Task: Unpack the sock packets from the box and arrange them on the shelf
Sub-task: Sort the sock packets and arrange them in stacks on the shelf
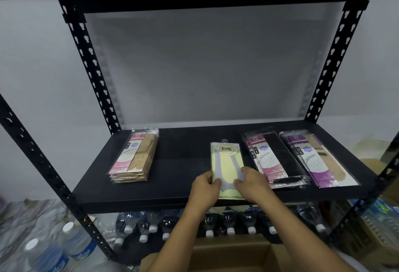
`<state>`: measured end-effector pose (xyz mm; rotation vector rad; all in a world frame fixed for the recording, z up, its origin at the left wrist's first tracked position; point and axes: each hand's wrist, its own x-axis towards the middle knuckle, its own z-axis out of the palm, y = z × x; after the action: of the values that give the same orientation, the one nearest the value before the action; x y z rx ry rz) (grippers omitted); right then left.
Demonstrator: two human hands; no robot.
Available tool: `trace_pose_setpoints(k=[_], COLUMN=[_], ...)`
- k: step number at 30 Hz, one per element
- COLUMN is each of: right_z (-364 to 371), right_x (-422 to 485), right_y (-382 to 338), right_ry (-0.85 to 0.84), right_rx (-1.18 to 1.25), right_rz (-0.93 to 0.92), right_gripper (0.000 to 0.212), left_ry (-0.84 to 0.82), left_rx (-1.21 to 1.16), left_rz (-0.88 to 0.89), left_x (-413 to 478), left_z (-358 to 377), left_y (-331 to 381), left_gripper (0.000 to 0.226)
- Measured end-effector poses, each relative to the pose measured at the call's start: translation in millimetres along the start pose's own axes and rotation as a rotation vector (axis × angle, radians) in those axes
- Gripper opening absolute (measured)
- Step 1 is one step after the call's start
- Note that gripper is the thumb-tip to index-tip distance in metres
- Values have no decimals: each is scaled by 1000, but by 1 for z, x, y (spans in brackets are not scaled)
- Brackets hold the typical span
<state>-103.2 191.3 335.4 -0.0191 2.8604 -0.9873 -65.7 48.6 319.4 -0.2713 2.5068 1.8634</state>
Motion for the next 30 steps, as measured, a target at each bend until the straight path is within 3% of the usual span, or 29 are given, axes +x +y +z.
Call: trace_pose_setpoints(k=[16,30], right_z=[24,59], right_x=[15,55], right_y=[-36,-80], right_ry=[3,-16], right_rx=[243,242], right_rz=[-56,-85], right_gripper=[28,29], left_ry=[129,284], left_rx=[-99,-127], left_rz=[-78,-115], left_x=[16,56], left_z=[-39,-81], left_y=[1,-10], left_gripper=[31,31])
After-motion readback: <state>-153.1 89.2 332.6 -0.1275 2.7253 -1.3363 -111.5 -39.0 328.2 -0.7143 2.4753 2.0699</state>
